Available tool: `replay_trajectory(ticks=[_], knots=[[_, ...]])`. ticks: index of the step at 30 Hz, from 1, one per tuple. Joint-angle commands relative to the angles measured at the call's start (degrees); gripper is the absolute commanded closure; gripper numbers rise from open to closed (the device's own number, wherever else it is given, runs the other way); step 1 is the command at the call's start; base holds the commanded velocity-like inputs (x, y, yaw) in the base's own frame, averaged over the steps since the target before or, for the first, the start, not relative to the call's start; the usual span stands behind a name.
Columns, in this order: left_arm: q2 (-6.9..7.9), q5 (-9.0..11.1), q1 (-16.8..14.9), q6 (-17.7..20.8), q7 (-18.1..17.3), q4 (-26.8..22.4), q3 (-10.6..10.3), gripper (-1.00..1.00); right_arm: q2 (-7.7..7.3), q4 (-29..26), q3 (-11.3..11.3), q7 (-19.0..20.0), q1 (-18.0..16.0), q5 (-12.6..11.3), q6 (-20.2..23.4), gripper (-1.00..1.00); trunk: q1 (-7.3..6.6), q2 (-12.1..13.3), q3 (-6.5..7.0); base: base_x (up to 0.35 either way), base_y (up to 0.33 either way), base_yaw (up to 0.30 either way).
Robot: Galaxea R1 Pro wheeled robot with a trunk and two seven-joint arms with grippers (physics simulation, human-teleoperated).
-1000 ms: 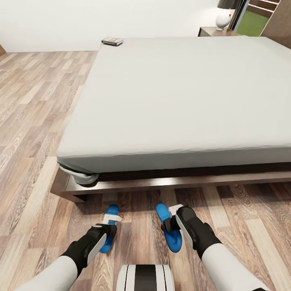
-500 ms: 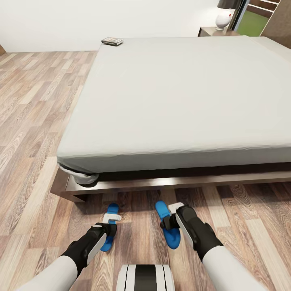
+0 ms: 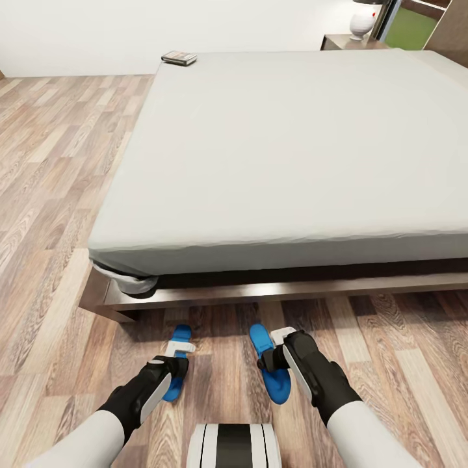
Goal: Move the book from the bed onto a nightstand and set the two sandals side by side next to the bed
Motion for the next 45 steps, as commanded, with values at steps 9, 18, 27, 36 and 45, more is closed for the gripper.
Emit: replay_trajectory(ticks=[9, 18, 27, 36, 45], knots=[[0.05, 0.33, 0.02, -2.81, 0.53, -0.52, -0.51, 1.00, -0.16, -0.08, -0.01, 0.12, -0.01, 0.04, 0.27, 1.00, 0.07, -0.05, -0.70, 0.000, 0.000, 0.000], [0.11, 0.31, -0.03, -4.81, 0.57, -0.78, -0.52, 1.00, -0.08, -0.07, 0.00, 0.06, -0.01, 0.11, 0.33, 1.00, 0.12, -0.08, -1.14, 0.000, 0.000, 0.000], [0.07, 0.31, 0.03, -6.03, 0.58, -0.61, -0.60, 1.00, -0.12, -0.23, -0.02, 0.06, -0.01, 0.12, 0.27, 1.00, 0.20, -0.12, -1.81, 0.000, 0.000, 0.000], [0.06, 0.23, 0.04, -7.78, 0.58, -0.38, -0.81, 1.00, -0.10, -0.25, 0.04, 0.04, -0.01, 0.12, 0.27, 1.00, 0.27, -0.16, -2.47, 0.000, 0.000, 0.000], [0.11, 0.24, 0.04, -8.58, 0.57, -0.48, -0.71, 1.00, -0.02, -0.25, 0.07, 0.04, -0.01, 0.13, 0.27, 1.00, 0.40, -0.23, -3.58, 0.000, 0.000, 0.000]])
